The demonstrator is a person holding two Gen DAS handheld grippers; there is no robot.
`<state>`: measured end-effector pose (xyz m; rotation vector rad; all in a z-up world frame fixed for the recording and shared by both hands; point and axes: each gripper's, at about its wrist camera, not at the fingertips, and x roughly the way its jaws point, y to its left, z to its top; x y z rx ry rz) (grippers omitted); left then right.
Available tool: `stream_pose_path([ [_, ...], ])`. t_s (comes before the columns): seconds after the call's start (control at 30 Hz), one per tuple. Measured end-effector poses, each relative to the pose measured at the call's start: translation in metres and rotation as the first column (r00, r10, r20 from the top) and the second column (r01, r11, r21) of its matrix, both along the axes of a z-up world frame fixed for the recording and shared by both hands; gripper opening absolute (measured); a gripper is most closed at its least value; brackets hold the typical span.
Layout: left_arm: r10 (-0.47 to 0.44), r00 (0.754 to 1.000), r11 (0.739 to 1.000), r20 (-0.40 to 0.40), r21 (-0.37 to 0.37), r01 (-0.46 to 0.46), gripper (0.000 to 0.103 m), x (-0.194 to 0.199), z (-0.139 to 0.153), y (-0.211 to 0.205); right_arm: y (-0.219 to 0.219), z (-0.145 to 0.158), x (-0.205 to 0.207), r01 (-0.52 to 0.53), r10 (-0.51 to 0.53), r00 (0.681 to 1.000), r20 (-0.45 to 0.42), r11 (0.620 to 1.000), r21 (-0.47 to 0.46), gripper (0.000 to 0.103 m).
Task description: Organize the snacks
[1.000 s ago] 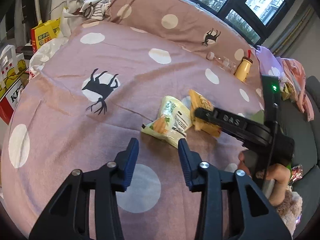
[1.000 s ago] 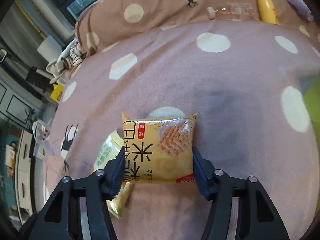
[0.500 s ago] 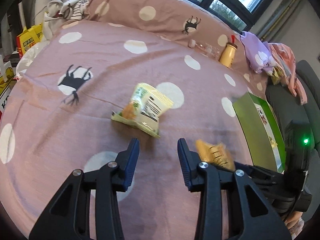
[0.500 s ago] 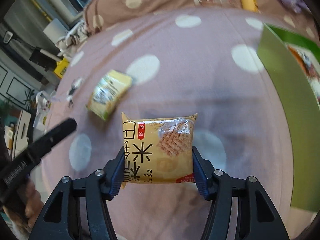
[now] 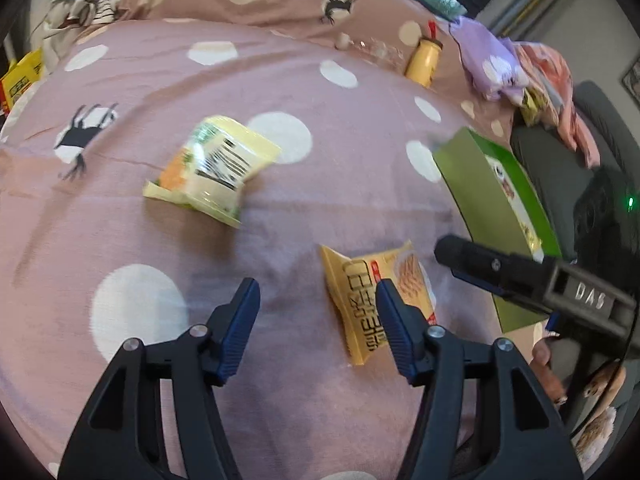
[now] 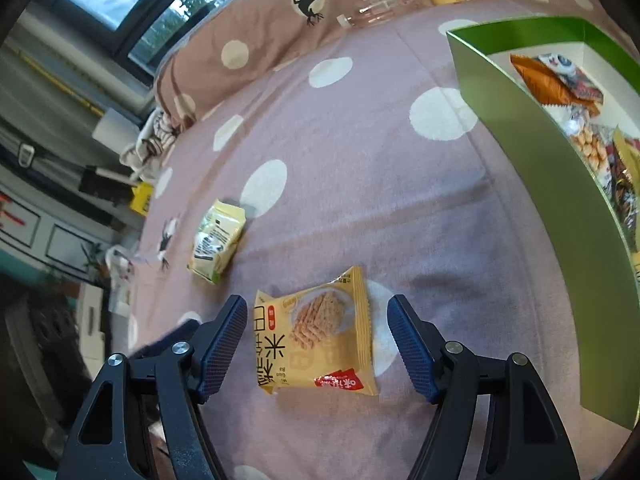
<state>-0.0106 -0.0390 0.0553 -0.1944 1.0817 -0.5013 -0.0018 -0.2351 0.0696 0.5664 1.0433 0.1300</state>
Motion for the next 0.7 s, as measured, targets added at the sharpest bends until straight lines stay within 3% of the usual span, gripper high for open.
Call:
stream_pose_path([
  [0.3, -0.081, 0.996, 0.997, -0.031, -0.015, 0.081, 0.058, -0.006, -0.013, -0.028, 0.009, -0.013, 0.006, -0.063, 0.064, 0.998, -0.022, 0.997, 0.039, 0.073],
  [0.43, -0.104, 0.994, 0.994, -0.040, -0.026, 0.103, 0.045, -0.007, -0.017, -0.035, 0.014, -0.023, 0.010, -0.073, 0.074, 0.996, -0.051, 0.997, 0.029, 0.072],
  [0.7, -0.107, 0.994, 0.994, -0.007, -0.020, 0.107, 0.040, -0.012, -0.019, -0.040, 0.020, -0.031, 0.014, -0.091, 0.091, 0.994, -0.056, 0.996, 0.006, 0.071],
])
